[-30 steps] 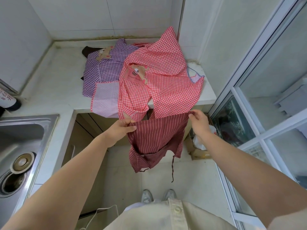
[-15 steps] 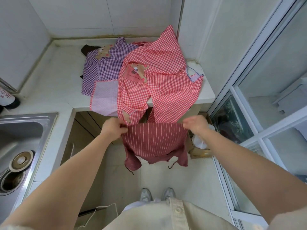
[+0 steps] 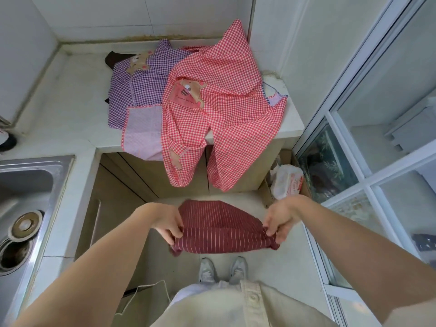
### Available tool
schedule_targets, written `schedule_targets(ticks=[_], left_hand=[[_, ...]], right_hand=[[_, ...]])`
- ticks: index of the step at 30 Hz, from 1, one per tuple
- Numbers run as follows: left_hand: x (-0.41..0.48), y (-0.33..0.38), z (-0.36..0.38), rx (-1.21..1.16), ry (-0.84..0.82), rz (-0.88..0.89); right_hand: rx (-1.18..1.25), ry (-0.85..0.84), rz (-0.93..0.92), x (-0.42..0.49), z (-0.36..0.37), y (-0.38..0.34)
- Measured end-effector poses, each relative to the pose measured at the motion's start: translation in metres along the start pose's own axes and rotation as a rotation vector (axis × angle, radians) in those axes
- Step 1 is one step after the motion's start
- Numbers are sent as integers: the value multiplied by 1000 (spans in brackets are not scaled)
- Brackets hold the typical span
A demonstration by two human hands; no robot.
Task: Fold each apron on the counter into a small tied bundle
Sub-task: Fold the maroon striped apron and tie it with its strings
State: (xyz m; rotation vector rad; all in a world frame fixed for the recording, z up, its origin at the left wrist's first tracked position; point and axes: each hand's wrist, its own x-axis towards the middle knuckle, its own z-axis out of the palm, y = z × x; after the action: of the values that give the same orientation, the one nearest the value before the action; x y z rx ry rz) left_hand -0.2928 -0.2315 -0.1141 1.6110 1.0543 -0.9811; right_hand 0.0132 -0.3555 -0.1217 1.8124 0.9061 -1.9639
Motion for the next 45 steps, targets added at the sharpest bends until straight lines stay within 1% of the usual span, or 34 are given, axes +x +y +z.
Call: schedule_targets(ticks=[1,3,5,7,8,9,10,11,12,13,14,17,18,19,20,21,23,25,27,28,30,32,34,36,38,40,42,43,45], left_hand=[[2,-1,0,15,53,13],[9,-1,-8,-19,243,48],[13,1,-22,-122,519,68],[14,5,-34,-167,863,124],[13,9,-39,-155,1016,168],[13,12,-42,-144,1135,209],[10,16,-44,-164,1208,234],[8,17,-45,-204,1220,239],[6,16,-46,-241,1176,228],[6,12,-46,-228,1066,197],[5,7,-46,-173,893,156],[-2,-8,-36,-64,314,31],[-3,-9,-32,-48,190,7],[-2,-10,-28,-10,135,-5],[-1,-9,-25,31,145,-7],[2,-8,-25,61,206,4],[9,-5,-31,110,421,53],[13,-5,-38,101,711,113],[11,-5,-42,26,949,188],[9,-4,-44,-1,1031,231],[6,-1,-48,-9,1099,320],[4,4,-51,-36,1051,382],[0,12,-53,-83,966,401],[-4,20,-53,-135,906,433],[-5,28,-53,-170,854,475],[-4,34,-53,-195,780,506],[-4,42,-51,-197,681,536],[-5,47,-50,-182,641,549],[-5,55,-47,-159,611,565]], right_hand=[[6,39,-3,-1,0,-2],[15,315,-102,-1,-11,-8],[127,630,-232,-5,-26,-19],[311,863,-404,-9,-39,-31],[375,950,-497,-13,-42,-37],[414,1014,-579,-17,-44,-42],[447,1044,-647,-20,-46,-46],[471,1038,-696,-23,-46,-48],[479,988,-714,-24,-47,-48],[477,877,-701,-24,-47,-45],[438,713,-641,-24,-47,-40],[79,130,-277,-18,-38,-22],[17,-8,-185,-14,-34,-18],[-4,-72,-133,-10,-31,-16],[-5,-68,-110,-5,-30,-16],[-6,-20,-112,-2,-30,-19],[-25,140,-172,1,-34,-24],[10,300,-290,-1,-40,-29],[113,414,-445,-8,-44,-33],[161,451,-522,-11,-44,-35],[251,494,-641,-16,-45,-40],[291,482,-698,-17,-45,-43],[230,412,-679,-21,-44,-48],[158,237,-608,-25,-38,-54],[45,32,-483,-28,-31,-59],[-91,-90,-369,-29,-24,-65],[-137,-99,-340,-30,-18,-71],[-142,-45,-367,-32,-16,-74],[-118,148,-485,-33,-17,-78]])
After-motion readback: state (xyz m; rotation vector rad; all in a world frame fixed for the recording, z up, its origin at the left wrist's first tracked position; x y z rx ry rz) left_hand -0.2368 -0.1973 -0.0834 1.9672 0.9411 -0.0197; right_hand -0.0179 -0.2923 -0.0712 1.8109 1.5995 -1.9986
